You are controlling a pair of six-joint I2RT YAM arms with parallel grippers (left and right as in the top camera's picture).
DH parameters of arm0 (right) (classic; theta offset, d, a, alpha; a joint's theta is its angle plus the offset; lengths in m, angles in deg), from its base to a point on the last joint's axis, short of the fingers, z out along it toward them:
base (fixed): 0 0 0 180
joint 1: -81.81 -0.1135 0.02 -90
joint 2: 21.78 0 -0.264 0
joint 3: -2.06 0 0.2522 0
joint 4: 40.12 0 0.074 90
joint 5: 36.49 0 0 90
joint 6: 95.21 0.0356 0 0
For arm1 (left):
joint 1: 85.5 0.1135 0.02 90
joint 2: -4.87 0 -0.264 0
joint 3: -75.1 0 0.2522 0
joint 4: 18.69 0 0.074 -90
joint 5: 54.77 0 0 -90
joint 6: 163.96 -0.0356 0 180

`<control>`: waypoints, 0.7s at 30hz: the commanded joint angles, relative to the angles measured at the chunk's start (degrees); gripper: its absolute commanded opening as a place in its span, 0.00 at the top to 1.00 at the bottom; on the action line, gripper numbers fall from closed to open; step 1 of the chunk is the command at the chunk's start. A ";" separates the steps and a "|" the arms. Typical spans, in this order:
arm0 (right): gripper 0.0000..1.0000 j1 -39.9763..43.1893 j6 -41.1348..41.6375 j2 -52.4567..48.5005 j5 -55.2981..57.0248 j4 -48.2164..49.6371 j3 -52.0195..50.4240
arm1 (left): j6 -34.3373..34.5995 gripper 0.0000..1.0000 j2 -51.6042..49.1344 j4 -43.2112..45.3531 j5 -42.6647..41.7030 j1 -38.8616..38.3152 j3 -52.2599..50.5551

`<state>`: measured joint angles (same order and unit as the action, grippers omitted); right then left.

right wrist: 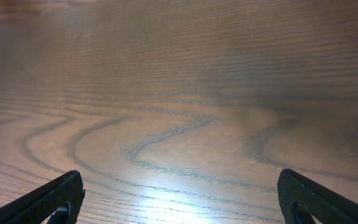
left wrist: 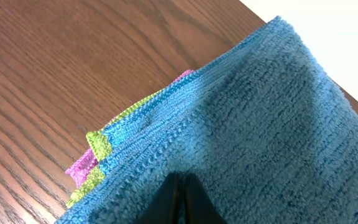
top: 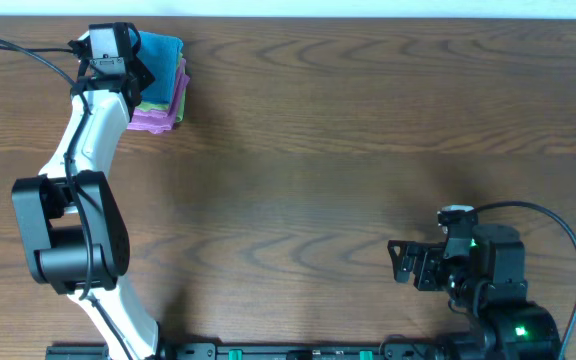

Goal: Fold the cloth
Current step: 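Press the blue cloth down on the stack and open the left gripper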

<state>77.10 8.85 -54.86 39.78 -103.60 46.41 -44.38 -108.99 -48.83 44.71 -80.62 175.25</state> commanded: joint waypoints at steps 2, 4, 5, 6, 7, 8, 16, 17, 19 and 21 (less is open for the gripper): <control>0.01 0.50 0.68 0.35 -0.68 -0.04 -0.02 | -0.50 0.83 4.31 0.35 1.42 0.39 1.55; 0.01 0.52 0.68 0.35 -0.68 -0.04 0.00 | -0.94 0.83 5.70 0.39 1.42 0.39 1.55; 0.01 0.50 0.68 0.35 -0.68 -0.04 -0.02 | -0.94 0.83 6.08 0.39 1.44 0.42 1.55; 0.01 0.50 0.68 0.35 -0.68 -0.04 -0.02 | -0.92 0.83 6.34 0.35 1.44 0.42 1.55; 0.01 0.52 0.68 0.35 -0.68 -0.04 -0.02 | -0.92 0.79 6.43 0.20 1.40 0.42 1.55; 0.01 0.50 0.68 0.35 -0.68 -0.04 0.00 | -0.90 0.75 6.60 -0.11 1.22 0.39 1.55; 0.01 0.50 0.70 0.35 -0.68 -0.04 -0.02 | -0.87 0.05 13.86 -3.67 -7.04 0.35 1.55; 0.01 0.50 0.68 0.35 -0.68 -0.04 -0.02 | -0.90 0.05 14.95 -4.24 -7.67 0.35 1.55; 0.01 0.50 0.70 0.35 -0.66 -0.04 -0.02 | -0.90 0.05 17.70 -6.14 -8.37 0.35 1.55; 0.01 0.50 0.68 0.35 -0.68 -0.04 -0.02 | -0.92 0.05 19.85 -7.67 -8.52 0.35 1.55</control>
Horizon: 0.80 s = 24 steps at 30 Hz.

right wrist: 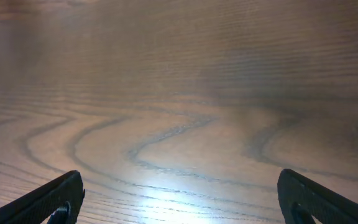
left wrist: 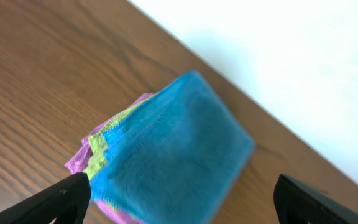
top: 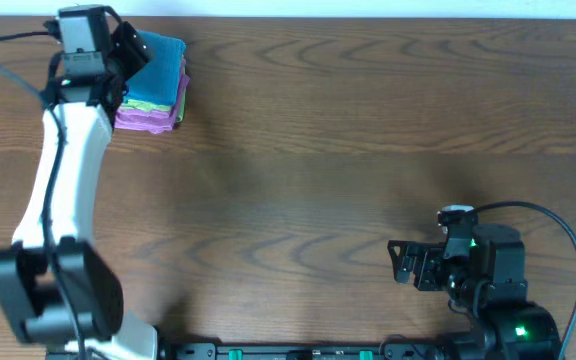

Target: Fold the cloth

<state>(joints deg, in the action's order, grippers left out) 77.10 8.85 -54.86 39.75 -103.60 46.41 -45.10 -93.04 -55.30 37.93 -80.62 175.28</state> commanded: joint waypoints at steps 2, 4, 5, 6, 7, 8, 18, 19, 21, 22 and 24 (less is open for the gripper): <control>0.01 0.52 0.70 0.35 -0.66 -0.04 -0.02 | -0.20 0.05 6.03 -2.82 -1.73 0.35 1.53; 0.01 0.50 0.70 0.35 -0.66 -0.04 -0.02 | -0.17 0.05 8.00 -4.33 -1.73 0.35 1.53; 0.01 0.50 0.68 0.35 -0.66 -0.04 -0.02 | -0.17 0.05 9.01 -4.98 -1.75 0.35 1.53; 0.01 0.50 0.70 0.35 -0.66 -0.04 -0.02 | -0.17 0.05 10.14 -5.70 -1.75 0.35 1.53; 0.01 0.52 0.68 0.35 -0.63 -0.04 -0.02 | -0.17 0.05 11.19 -6.62 -1.75 0.35 1.53; 0.01 0.50 0.68 0.35 -0.66 -0.04 -0.02 | -0.28 0.05 12.35 -8.20 -1.73 0.35 1.53; 0.01 0.50 0.68 0.35 -0.66 -0.04 -0.02 | -2.29 0.05 26.69 -28.61 0.70 0.35 1.51; 0.01 0.50 0.70 0.35 -0.66 -0.04 -0.02 | -2.29 0.05 28.33 -30.71 0.68 0.35 1.51; 0.01 0.50 0.70 0.35 -0.66 -0.04 -0.02 | -2.34 0.05 32.74 -36.20 0.81 0.35 1.49; 0.01 0.50 0.68 0.35 -0.66 -0.04 -0.02 | -2.97 0.05 34.69 -38.49 1.11 0.35 1.40; 0.01 0.50 0.68 0.35 -0.66 -0.04 -0.02 | -3.65 0.05 38.53 -43.30 2.03 0.35 1.09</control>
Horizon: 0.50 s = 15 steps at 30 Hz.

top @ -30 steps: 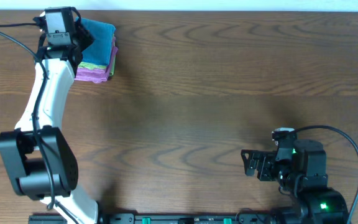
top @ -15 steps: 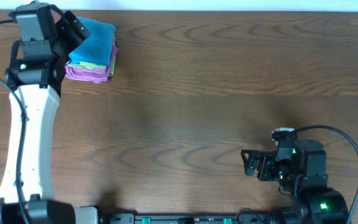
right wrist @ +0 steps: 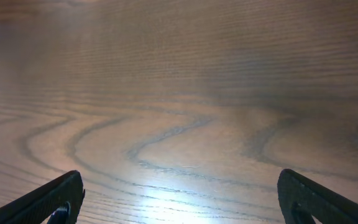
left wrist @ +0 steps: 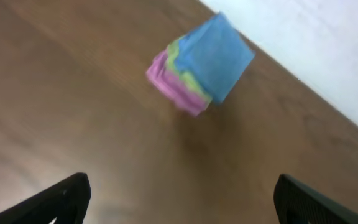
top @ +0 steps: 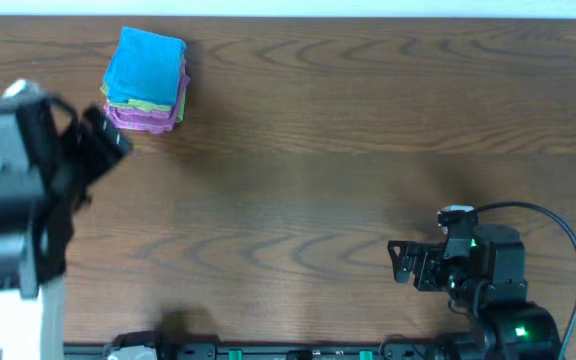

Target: Fold the cloth

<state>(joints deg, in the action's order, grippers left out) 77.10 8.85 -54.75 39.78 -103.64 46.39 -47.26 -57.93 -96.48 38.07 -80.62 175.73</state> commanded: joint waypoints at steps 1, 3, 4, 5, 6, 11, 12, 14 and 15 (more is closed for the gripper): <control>0.01 0.52 0.68 0.24 -0.68 0.00 0.00 | -1.49 0.05 5.95 -5.14 2.58 0.35 0.26; 0.01 0.50 0.68 0.24 -0.68 0.00 0.00 | -1.49 0.05 9.31 -8.44 3.65 0.35 -0.44; 0.01 0.50 0.70 0.24 -0.68 0.00 0.00 | -1.49 0.05 11.08 -9.62 4.09 0.35 -0.94; 0.01 0.50 0.68 0.24 -0.68 0.00 0.00 | -1.53 0.05 12.81 -10.25 4.26 0.35 -1.64; 0.01 0.50 0.68 0.24 -0.68 0.00 0.00 | -2.01 0.05 14.29 -10.38 4.22 0.35 -2.51; 0.01 0.50 0.70 0.24 -0.68 0.00 0.00 | -2.10 0.05 22.34 -8.02 4.22 0.35 -11.15; 0.01 0.50 0.68 0.24 -0.68 0.00 0.00 | -2.10 0.05 24.06 -6.86 4.20 0.35 -13.38; 0.01 0.50 0.70 0.24 -0.68 0.00 0.00 | -2.10 0.05 27.80 -4.26 3.82 0.35 -18.23; 0.01 0.52 0.70 0.24 -0.68 0.00 0.02 | -2.10 0.05 29.81 -2.89 3.67 0.35 -20.81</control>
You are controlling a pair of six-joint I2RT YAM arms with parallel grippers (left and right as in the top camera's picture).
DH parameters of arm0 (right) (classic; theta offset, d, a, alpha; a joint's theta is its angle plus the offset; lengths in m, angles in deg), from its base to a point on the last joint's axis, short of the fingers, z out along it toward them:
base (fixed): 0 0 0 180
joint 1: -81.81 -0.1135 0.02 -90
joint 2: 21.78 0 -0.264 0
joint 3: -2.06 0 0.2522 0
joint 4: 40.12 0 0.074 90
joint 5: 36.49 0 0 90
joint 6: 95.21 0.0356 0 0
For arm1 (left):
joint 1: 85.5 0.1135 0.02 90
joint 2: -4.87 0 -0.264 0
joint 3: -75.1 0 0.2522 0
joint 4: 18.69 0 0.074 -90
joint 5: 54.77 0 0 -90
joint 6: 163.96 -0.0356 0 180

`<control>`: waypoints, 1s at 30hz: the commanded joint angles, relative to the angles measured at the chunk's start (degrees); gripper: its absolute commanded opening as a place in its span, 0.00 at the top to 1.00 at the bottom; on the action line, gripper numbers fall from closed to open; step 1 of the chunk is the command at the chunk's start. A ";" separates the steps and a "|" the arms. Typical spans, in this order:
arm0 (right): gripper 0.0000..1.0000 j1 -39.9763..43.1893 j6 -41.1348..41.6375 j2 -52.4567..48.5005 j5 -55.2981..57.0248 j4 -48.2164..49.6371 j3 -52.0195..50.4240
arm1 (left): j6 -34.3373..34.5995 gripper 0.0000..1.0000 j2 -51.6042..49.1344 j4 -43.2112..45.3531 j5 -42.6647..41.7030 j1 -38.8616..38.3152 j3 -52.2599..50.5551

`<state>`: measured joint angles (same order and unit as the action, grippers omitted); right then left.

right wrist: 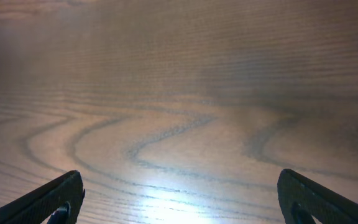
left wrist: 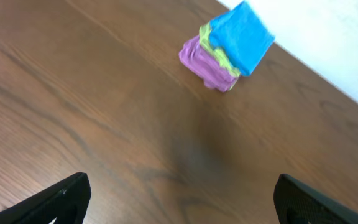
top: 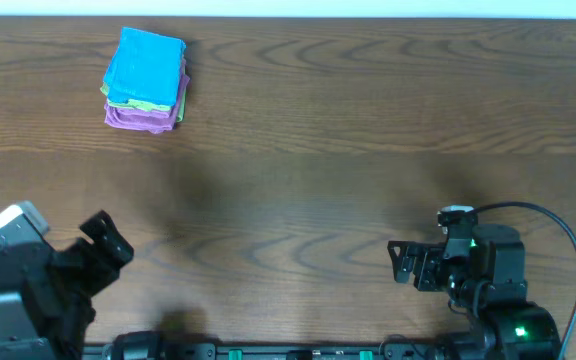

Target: Fold the cloth

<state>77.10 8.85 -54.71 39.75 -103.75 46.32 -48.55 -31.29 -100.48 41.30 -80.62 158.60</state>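
Observation:
A stack of folded cloths, blue point(top: 145, 65) on top with green and pink beneath, rests at the table's far left; the left wrist view shows the same stack point(left wrist: 227, 48) far off. My left gripper point(top: 108, 252) is pulled back to the near left edge, open and empty, its fingertips point(left wrist: 61, 198) wide apart. At the near right my right gripper point(top: 398, 263) sits open over bare wood, its fingertips point(right wrist: 58, 200) spread with nothing between them.
The wooden table point(top: 318, 150) runs to a white far edge behind the stack. A black cable point(top: 558, 235) loops from the right arm's base at the near right.
My left arm has drawn back further from the table's left middle to the near left edge. The stack looks smaller and further off in its wrist view. The right arm is unmoved.
My left gripper was shut on the blue cloth on top of the stack. Then it stood open just above the stack, the blue cloth lying folded there. After that it was away from the stack, and now it is back at the near left edge.

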 commanded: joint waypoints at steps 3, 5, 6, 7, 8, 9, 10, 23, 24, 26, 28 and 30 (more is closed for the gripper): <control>0.01 0.52 0.70 0.20 -0.63 0.11 0.07 | -1.62 0.05 9.84 5.77 0.50 0.35 -12.00; 0.01 0.50 0.68 0.20 -0.66 0.11 0.07 | -3.61 0.05 14.25 8.83 0.48 0.35 -17.53; 0.01 0.50 0.68 0.20 -0.63 0.11 0.07 | -4.63 0.05 16.26 9.81 0.50 0.35 -19.98; 0.01 0.52 0.68 0.20 -0.66 0.11 0.07 | -6.05 0.05 18.49 10.78 0.50 0.35 -22.75; 0.01 0.50 0.70 0.20 -0.66 0.11 0.07 | -7.32 0.05 20.63 11.72 0.48 0.35 -25.44; 0.01 0.50 0.70 0.20 -0.66 0.09 0.07 | -8.41 0.05 22.97 12.24 0.48 0.35 -28.41; 0.01 0.50 0.70 0.20 -0.66 0.11 0.07 | -8.98 0.05 24.74 12.46 0.50 0.35 -30.75; 0.01 0.50 0.68 0.20 -0.66 0.11 0.09 | -12.09 0.05 34.36 17.97 -0.68 -0.76 -48.24; 0.01 0.50 0.68 0.20 -0.66 0.11 0.07 | -13.46 0.05 34.53 17.99 -1.14 -1.16 -48.72; 0.01 0.50 0.70 0.20 -0.66 0.11 0.07 | -16.33 0.05 34.93 17.97 -1.22 -2.03 -49.72; 0.01 0.52 0.68 0.20 -0.66 0.11 0.07 | -18.38 0.05 35.04 17.97 -1.22 -2.14 -50.47; 0.01 0.50 0.68 0.20 -0.66 0.11 0.07 | -20.04 0.05 35.54 17.97 -1.20 -2.25 -51.34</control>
<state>77.19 8.87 -54.71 39.75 -103.73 46.28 -64.33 3.24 -82.71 40.32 -82.52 108.26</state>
